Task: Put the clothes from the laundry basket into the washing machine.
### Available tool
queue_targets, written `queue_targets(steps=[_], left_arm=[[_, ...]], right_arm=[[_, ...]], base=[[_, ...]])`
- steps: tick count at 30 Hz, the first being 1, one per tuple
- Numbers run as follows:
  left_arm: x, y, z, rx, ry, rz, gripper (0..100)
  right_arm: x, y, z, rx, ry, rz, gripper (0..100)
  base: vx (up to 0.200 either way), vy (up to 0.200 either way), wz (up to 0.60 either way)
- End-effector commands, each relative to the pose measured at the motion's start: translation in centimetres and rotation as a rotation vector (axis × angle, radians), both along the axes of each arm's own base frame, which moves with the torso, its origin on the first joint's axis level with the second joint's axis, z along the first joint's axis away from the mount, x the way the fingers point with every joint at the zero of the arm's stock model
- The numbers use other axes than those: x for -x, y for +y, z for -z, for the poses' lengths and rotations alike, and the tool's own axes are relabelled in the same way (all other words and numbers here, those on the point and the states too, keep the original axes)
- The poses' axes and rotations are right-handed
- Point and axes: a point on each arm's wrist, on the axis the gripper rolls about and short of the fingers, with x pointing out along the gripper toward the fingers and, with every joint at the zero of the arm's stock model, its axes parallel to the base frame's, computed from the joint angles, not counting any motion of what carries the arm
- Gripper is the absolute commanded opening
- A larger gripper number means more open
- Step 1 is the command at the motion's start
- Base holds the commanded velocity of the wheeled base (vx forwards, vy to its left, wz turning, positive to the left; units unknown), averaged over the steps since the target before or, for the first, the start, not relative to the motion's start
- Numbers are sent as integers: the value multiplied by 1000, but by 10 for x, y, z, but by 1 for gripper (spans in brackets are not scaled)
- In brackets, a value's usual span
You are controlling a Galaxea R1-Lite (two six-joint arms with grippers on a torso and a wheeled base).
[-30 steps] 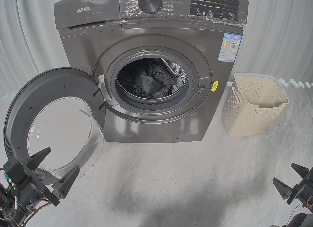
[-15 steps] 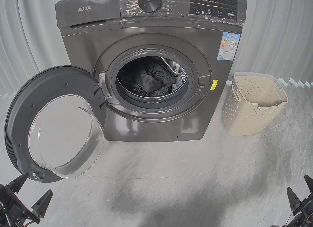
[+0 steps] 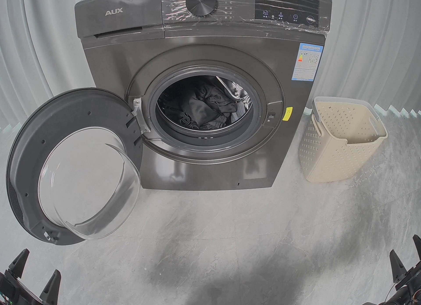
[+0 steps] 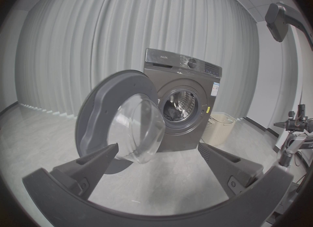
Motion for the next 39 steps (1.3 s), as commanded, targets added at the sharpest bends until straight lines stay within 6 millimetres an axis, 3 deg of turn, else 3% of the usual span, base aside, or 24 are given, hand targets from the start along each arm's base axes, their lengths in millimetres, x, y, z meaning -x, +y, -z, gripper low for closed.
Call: queue_targets(steps=[1, 16, 18, 19, 30, 34, 39], left_arm=[[5, 0, 7, -3, -49, -26, 100], [5, 1, 9, -60, -37, -95, 100], [5, 1, 9, -59, -36, -95, 100], [5, 1, 9, -52, -36, -100, 100], [5, 2, 9, -52, -36, -103, 100], [5, 2, 9, -45, -35, -104, 100], [5, 2, 9, -45, -35, -107, 100]], right_arm=[[0, 0, 2, 30, -2, 16, 100], [2, 1, 3, 86, -8, 197, 100], [4, 5, 3, 102, -41, 94, 100], [7, 7, 3, 86, -81, -47, 100], [8, 5, 3, -13, -59, 24, 100], [8, 7, 3, 20, -62, -89, 100], [8, 4, 4, -17, -64, 85, 100]], base=[[0, 0, 0], [0, 0, 0], [0, 0, 0], [0, 0, 0], [0, 0, 0], [0, 0, 0], [-200, 0, 0]])
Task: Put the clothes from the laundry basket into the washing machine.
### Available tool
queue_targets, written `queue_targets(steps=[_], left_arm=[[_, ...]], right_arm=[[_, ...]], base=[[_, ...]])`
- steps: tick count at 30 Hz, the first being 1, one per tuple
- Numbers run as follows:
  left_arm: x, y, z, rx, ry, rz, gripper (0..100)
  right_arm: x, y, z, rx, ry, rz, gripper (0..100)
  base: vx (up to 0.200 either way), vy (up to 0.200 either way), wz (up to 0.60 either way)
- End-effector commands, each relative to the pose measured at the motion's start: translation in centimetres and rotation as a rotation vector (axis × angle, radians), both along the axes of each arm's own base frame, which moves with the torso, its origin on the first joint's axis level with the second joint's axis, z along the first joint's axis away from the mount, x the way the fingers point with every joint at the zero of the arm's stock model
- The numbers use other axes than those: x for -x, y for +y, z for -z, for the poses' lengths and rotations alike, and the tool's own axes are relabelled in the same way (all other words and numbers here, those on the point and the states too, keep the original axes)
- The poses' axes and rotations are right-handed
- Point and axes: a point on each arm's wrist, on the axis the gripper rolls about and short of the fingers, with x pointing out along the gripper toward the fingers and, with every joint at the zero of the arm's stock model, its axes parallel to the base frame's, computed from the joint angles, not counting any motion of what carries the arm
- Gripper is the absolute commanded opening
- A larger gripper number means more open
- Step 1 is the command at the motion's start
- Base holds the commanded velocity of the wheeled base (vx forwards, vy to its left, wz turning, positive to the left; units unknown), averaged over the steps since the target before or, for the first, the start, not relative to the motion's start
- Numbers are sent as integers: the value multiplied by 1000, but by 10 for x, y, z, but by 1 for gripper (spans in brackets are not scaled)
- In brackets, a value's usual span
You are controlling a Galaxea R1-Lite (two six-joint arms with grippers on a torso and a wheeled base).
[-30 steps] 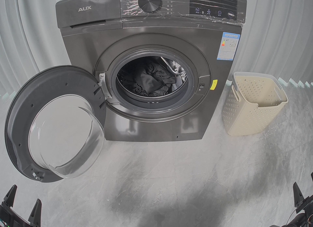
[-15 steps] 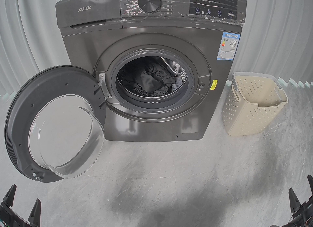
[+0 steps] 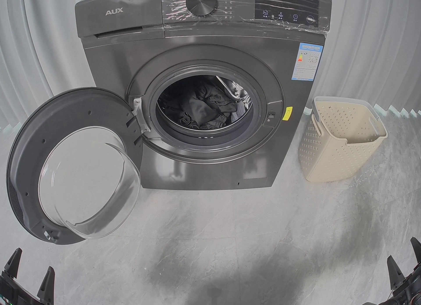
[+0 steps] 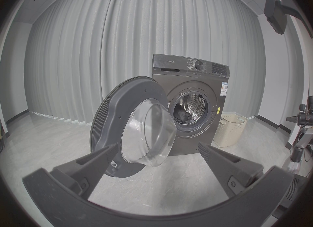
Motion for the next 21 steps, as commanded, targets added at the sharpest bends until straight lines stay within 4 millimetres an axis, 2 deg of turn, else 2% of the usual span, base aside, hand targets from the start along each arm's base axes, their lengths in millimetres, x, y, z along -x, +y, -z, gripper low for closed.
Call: queue_targets(steps=[1, 3, 5, 10, 13, 21], left_arm=[[-1, 0, 5, 5, 8, -3, 100], [-1, 0, 5, 12, 8, -2, 100], [-1, 0, 5, 15, 8, -2, 100], [0, 0, 5, 23, 7, -2, 100], [0, 0, 5, 29, 7, 0, 100], [0, 0, 5, 21, 7, 1, 100]], right_arm=[[1, -3, 1, 10, -11, 122, 100], [1, 0, 0, 11, -13, 9, 100], [1, -1, 0, -27, -10, 31, 100], [-1, -2, 6, 25, 11, 99, 100], [-1, -3, 7, 15, 18, 139, 100], [-1, -2, 7, 36, 12, 79, 100]], base=[[-200, 0, 0], [0, 0, 0], [0, 0, 0], [0, 0, 0], [0, 200, 0], [0, 200, 0]])
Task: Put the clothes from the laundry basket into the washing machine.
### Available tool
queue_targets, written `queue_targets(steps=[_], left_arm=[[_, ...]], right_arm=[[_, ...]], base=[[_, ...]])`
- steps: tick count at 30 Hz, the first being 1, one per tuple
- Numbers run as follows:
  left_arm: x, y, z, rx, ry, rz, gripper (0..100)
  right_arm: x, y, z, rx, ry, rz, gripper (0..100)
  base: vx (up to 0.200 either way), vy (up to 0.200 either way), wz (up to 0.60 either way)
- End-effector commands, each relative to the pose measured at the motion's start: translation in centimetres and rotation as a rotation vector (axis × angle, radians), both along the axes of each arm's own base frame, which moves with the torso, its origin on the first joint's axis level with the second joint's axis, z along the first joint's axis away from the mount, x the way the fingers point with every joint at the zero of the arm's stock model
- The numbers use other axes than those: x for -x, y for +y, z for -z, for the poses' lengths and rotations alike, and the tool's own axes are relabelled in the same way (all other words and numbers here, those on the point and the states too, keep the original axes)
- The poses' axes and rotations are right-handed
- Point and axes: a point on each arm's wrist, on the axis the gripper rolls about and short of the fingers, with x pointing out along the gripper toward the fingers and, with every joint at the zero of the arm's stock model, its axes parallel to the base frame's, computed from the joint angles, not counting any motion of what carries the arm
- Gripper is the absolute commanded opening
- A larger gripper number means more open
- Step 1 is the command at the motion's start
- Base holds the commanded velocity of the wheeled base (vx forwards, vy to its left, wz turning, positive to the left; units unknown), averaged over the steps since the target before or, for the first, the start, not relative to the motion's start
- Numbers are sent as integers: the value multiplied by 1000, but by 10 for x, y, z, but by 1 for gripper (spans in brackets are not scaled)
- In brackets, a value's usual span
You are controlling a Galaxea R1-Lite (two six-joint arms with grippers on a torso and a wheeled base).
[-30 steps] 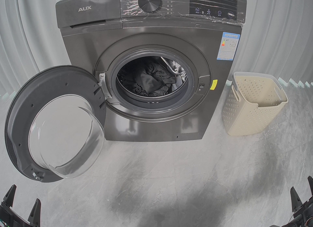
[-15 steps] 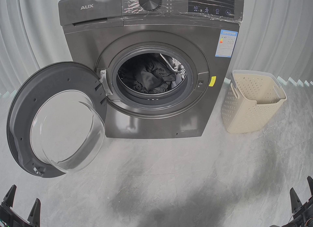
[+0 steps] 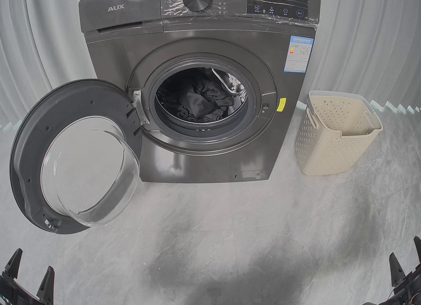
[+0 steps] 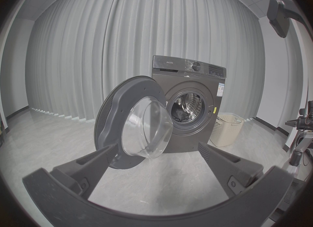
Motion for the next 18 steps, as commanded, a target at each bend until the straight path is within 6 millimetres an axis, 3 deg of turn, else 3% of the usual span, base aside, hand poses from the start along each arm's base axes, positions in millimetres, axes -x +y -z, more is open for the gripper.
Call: queue_targets(steps=[1, 16, 18], left_arm=[[0, 0, 5, -8, 4, 1, 100], [0, 0, 5, 3, 5, 0, 100], [0, 0, 5, 4, 5, 0, 100]], right_arm=[[-1, 0, 5, 2, 8, -4, 100], [-1, 0, 5, 1, 8, -3, 100], [-1, 0, 5, 1, 8, -4, 100]], base=[[0, 200, 0], [0, 200, 0], [0, 0, 0]])
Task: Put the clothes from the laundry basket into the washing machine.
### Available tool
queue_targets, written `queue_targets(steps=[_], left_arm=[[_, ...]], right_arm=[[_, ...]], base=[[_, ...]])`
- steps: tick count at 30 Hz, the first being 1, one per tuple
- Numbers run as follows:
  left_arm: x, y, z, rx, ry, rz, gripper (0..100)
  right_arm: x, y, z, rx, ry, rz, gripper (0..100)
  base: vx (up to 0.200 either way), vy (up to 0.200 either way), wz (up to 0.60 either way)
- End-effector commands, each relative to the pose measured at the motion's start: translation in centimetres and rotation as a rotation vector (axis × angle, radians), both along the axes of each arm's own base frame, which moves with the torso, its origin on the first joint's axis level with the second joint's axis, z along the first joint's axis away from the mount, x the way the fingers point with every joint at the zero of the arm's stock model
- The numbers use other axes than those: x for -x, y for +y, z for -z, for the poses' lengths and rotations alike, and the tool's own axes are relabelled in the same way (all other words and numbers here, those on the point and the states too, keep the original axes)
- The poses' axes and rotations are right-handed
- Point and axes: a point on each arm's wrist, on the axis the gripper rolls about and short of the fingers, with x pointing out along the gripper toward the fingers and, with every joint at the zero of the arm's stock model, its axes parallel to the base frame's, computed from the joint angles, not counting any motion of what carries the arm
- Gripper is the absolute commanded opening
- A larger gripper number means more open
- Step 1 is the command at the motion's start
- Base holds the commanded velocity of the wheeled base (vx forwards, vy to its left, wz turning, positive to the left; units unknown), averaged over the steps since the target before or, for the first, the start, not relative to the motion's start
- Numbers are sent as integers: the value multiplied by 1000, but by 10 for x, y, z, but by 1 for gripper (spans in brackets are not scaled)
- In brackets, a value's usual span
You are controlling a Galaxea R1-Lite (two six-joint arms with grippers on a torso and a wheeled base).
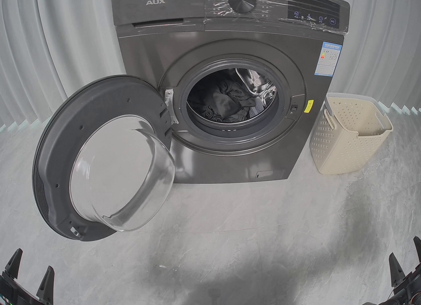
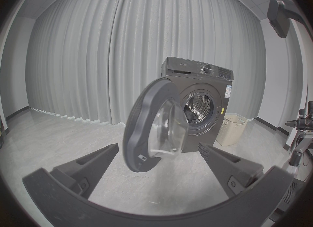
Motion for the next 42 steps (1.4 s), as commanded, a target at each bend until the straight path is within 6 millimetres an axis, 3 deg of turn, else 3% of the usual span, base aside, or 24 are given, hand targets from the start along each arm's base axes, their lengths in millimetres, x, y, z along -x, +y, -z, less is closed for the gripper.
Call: queue_targets(steps=[1, 17, 24, 42], left_arm=[[0, 0, 5, 1, 3, -1, 100], [0, 0, 5, -8, 1, -1, 100], [0, 0, 5, -19, 1, -2, 100], [0, 0, 11, -72, 54, -21, 100]], right_arm=[[-1, 0, 5, 0, 8, 0, 100], [-1, 0, 5, -3, 8, 4, 100], [-1, 0, 5, -4, 8, 12, 100], [-1, 0, 5, -6, 8, 10, 100]], base=[[0, 0, 0], [0, 0, 0], [0, 0, 600], [0, 0, 0]])
